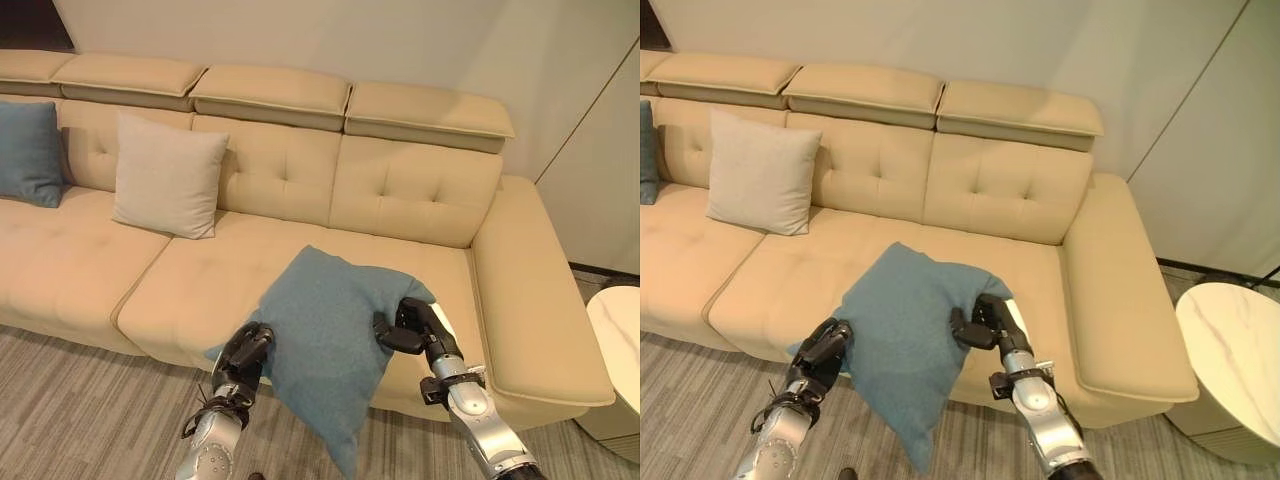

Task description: Pick up all the scattered cushions and arrange them neatly on the sofa.

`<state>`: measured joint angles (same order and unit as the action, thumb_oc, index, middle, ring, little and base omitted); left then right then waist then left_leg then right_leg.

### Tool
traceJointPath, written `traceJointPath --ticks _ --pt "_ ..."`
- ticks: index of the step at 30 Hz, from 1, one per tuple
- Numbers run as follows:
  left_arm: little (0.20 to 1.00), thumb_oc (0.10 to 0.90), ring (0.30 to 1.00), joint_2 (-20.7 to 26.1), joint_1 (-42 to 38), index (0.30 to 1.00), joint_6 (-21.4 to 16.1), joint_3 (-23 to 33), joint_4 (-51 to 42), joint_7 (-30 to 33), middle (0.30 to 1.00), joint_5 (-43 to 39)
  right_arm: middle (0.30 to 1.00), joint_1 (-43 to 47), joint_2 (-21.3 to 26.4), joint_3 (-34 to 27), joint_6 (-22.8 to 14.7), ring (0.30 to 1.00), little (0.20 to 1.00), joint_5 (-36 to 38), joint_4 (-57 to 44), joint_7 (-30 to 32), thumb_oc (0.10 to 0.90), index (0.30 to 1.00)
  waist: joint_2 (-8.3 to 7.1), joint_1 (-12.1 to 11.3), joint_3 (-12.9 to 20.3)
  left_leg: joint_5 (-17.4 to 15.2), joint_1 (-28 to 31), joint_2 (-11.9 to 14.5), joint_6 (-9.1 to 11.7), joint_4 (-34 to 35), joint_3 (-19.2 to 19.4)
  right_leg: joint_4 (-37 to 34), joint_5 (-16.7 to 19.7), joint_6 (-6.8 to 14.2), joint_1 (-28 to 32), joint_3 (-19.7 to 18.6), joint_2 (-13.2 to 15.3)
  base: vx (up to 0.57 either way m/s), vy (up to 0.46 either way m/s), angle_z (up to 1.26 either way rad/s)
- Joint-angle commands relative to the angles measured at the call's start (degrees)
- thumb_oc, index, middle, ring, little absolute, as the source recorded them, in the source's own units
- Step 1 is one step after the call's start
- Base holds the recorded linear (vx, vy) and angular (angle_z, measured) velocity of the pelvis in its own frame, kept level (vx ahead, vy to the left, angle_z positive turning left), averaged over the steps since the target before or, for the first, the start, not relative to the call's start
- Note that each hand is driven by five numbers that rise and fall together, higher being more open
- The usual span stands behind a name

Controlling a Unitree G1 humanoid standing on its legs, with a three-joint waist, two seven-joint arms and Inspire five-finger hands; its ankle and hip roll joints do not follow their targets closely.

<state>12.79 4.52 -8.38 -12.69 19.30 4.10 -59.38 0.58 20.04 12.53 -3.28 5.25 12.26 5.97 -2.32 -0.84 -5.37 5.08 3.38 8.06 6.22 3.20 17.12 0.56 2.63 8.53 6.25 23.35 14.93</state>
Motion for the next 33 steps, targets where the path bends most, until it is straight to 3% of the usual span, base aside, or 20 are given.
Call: traceJointPath --ticks 1,3,6,8,10,13,14,17,19,21,23,24,25,26,27,28,29,31,32,33 --pt "0.300 0.400 0.300 -2.5 -14.5 0.300 -4.6 -6.0 -13.7 -11.8 0.300 3.0 0.300 3.7 1.7 1.9 -6.9 0.300 0.300 -2.4 -10.0 -4.1 0.400 0.300 1.86 -0.2 4.0 -13.0 -0.2 -2.4 -4.5 -9.4 -4.4 12.8 -1.2 4.2 -3.2 -2.9 4.9 0.00 0.115 0.01" --pt "0.300 0.400 0.300 -2.2 -14.8 0.300 -4.7 -6.3 -14.3 -11.8 0.300 3.3 0.300 3.2 2.1 1.9 -6.9 0.300 0.300 -3.2 -10.4 -4.3 0.400 0.300 1.92 0.0 4.0 -13.3 -0.4 -2.8 -5.0 -9.6 -4.2 15.1 -0.4 4.3 -4.2 -3.5 5.3 0.03 0.180 0.00" --pt "0.300 0.400 0.300 -0.9 -17.4 0.300 -5.5 -7.8 -16.0 -10.4 0.300 6.4 0.300 0.3 3.9 2.0 -7.0 0.300 0.300 -7.3 -14.2 -5.2 0.400 0.300 3.18 1.6 1.2 -15.4 2.1 -5.0 -8.3 -10.6 -2.9 29.0 7.9 5.2 -9.9 -4.6 8.6 0.09 0.297 0.01" --pt "0.300 0.400 0.300 -0.4 -17.6 0.300 -5.4 -8.0 -16.4 -10.3 0.300 7.3 0.300 0.1 4.2 1.7 -7.0 0.300 0.300 -7.4 -14.6 -5.0 0.400 0.300 3.77 1.8 0.9 -15.9 2.6 -4.9 -8.8 -10.4 -2.8 32.0 7.2 5.3 -11.2 -4.5 8.6 0.08 0.141 -0.11" --pt "0.300 0.400 0.300 -0.6 -18.4 0.300 -5.4 -9.7 -15.7 -9.4 0.300 8.0 0.300 -0.5 4.0 1.6 -6.7 0.300 0.300 -6.8 -13.9 -4.9 0.400 0.300 4.56 3.5 0.1 -17.0 4.7 -5.3 -9.1 -10.1 -3.2 36.4 4.0 4.0 -15.4 -6.3 5.8 0.17 0.159 -0.11" --pt "0.300 0.400 0.300 -1.4 -20.2 0.300 -5.2 -12.4 -14.4 -7.9 0.300 10.0 0.300 0.6 4.6 1.5 -6.1 0.300 0.300 -6.5 -13.8 -4.0 0.400 0.300 4.65 5.9 -0.5 -19.1 7.0 -7.2 -9.1 -9.9 -4.3 30.3 0.1 2.4 -19.2 -3.3 2.7 0.31 0.089 -0.08" --pt "0.300 0.400 0.300 -1.6 -20.6 0.300 -4.3 -13.4 -14.1 -7.6 0.300 11.0 0.300 1.8 4.9 1.5 -5.6 0.300 0.300 -6.8 -13.2 -3.0 0.400 0.300 4.31 7.3 -0.4 -20.8 9.5 -8.3 -8.5 -9.3 -5.1 22.5 -0.4 1.7 -20.8 0.1 2.1 0.45 -0.007 0.14" --pt "0.300 0.400 0.300 -2.2 -21.6 0.300 -4.1 -13.1 -14.1 -7.4 0.300 12.2 0.300 3.1 4.5 1.6 -5.3 0.300 0.300 -7.2 -12.2 -1.1 0.400 0.300 5.19 9.5 -0.6 -23.0 13.9 -7.5 -6.1 -9.6 -6.1 13.2 1.6 3.1 -23.0 3.7 1.3 0.49 -0.044 0.35" --pt "0.300 0.400 0.300 -2.6 -21.9 0.300 -3.7 -13.5 -14.2 -7.7 0.300 12.0 0.300 3.4 4.5 1.5 -5.0 0.300 0.300 -8.0 -12.6 -0.7 0.400 0.300 5.29 9.8 -0.1 -24.3 14.1 -7.1 -5.7 -10.3 -6.3 10.3 0.4 2.5 -21.3 4.1 0.3 0.28 -0.059 0.59" --pt "0.300 0.400 0.300 -4.1 -22.9 0.300 -3.8 -14.7 -13.7 -7.3 0.300 12.9 0.300 3.8 4.5 1.5 -5.0 0.300 0.300 -8.5 -11.0 1.0 0.400 0.300 5.53 10.7 1.0 -20.3 12.4 -6.2 -2.6 -18.3 -5.6 10.7 -0.3 -0.7 -18.7 5.0 -2.3 0.30 -0.074 0.47" --pt "0.300 0.400 0.300 -4.7 -24.4 0.300 -3.8 -16.0 -13.0 -5.8 0.300 13.4 0.300 6.0 4.7 1.6 -5.0 0.300 0.300 -8.6 -10.3 2.5 0.400 0.300 5.62 11.7 1.5 -10.9 8.1 -1.6 2.5 -33.0 -2.9 10.4 -2.3 -3.6 -15.8 5.7 -4.7 0.35 -0.146 0.38" --pt "0.300 0.400 0.300 -4.6 -24.8 0.300 -3.7 -16.1 -13.3 -5.2 0.300 13.5 0.300 7.0 4.7 1.7 -4.9 0.300 0.300 -8.4 -10.4 3.1 0.400 0.300 5.25 11.5 1.1 -7.1 5.0 0.6 3.7 -40.5 -1.7 10.1 -3.4 -5.1 -14.3 5.5 -5.5 0.20 -0.145 0.02" --pt "0.300 0.400 0.300 -4.5 -24.8 0.300 -3.6 -16.1 -13.3 -5.2 0.300 13.5 0.300 7.0 4.7 1.7 -4.9 0.300 0.300 -8.4 -10.4 3.1 0.400 0.300 5.39 11.5 1.1 -7.3 4.7 0.9 3.8 -40.9 -1.8 10.1 -3.4 -5.2 -14.4 5.6 -5.7 0.18 -0.160 -0.24" --pt "0.300 0.400 0.300 -4.3 -25.4 0.300 -3.8 -15.8 -13.6 -2.7 0.300 13.8 0.300 8.2 5.1 1.6 -4.7 0.300 0.300 -8.8 -10.6 4.6 0.400 0.300 4.16 10.4 0.2 -5.7 2.2 1.8 4.4 -49.3 0.1 8.8 -4.6 -6.8 -12.0 5.6 -6.5 0.22 -0.144 -0.55" --pt "0.300 0.400 0.300 -4.9 -26.2 0.300 -4.3 -15.9 -13.7 -1.2 0.300 13.3 0.300 9.2 5.2 1.1 -4.0 0.300 0.300 -9.9 -10.3 5.8 0.400 0.300 2.88 9.8 -0.6 -6.3 -0.2 3.7 3.8 -52.3 1.2 8.1 -5.6 -7.2 -10.3 5.3 -6.5 0.36 -0.128 -0.86" --pt "0.300 0.400 0.300 -5.6 -26.7 0.300 -4.4 -16.2 -13.9 0.0 0.300 13.8 0.300 9.3 5.3 1.1 -3.7 0.300 0.300 -11.0 -10.6 6.9 0.400 0.300 2.33 8.8 -1.3 -8.4 -2.7 6.5 2.1 -51.1 4.3 7.2 -7.0 -7.6 -8.0 5.1 -6.9 0.23 -0.040 -0.73" --pt "0.300 0.400 0.300 -5.6 -26.7 0.300 -4.4 -16.3 -13.9 0.0 0.300 13.9 0.300 9.3 5.3 1.1 -3.7 0.300 0.300 -11.0 -10.6 6.9 0.400 0.300 2.41 8.6 -1.4 -8.5 -2.6 6.7 2.1 -51.2 4.5 7.1 -7.0 -7.6 -8.0 5.0 -7.0 0.23 0.078 -0.58" --pt "0.300 0.400 0.300 -6.7 -27.5 0.300 -4.1 -16.9 -13.3 1.2 0.300 15.8 0.300 9.2 5.2 1.4 -3.4 0.300 0.300 -12.6 -10.7 7.6 0.400 0.300 1.81 7.8 -1.5 -12.5 -5.1 8.0 -0.6 -40.4 5.4 5.6 -7.5 -6.2 -6.2 3.5 -6.6 0.21 0.200 -0.36" --pt "0.300 0.400 0.300 -6.7 -27.3 0.300 -4.4 -16.7 -13.5 1.2 0.300 16.1 0.300 9.0 5.1 1.6 -3.7 0.300 0.300 -13.1 -10.8 7.8 0.400 0.300 1.87 7.6 -1.4 -12.8 -5.7 7.8 -1.2 -35.7 4.5 5.4 -7.7 -5.8 -5.9 2.5 -6.5 0.28 0.411 -0.32" --pt "0.300 0.400 0.300 -6.2 -26.1 0.300 -4.8 -16.1 -14.2 1.8 0.300 17.0 0.300 8.2 4.6 2.8 -4.3 0.300 0.300 -15.0 -11.4 7.7 0.400 0.300 2.46 5.7 -1.8 -9.7 -8.4 7.1 -0.6 -22.8 -2.0 5.7 -8.4 -5.3 -4.7 -0.9 -6.8 0.29 0.348 -0.41"
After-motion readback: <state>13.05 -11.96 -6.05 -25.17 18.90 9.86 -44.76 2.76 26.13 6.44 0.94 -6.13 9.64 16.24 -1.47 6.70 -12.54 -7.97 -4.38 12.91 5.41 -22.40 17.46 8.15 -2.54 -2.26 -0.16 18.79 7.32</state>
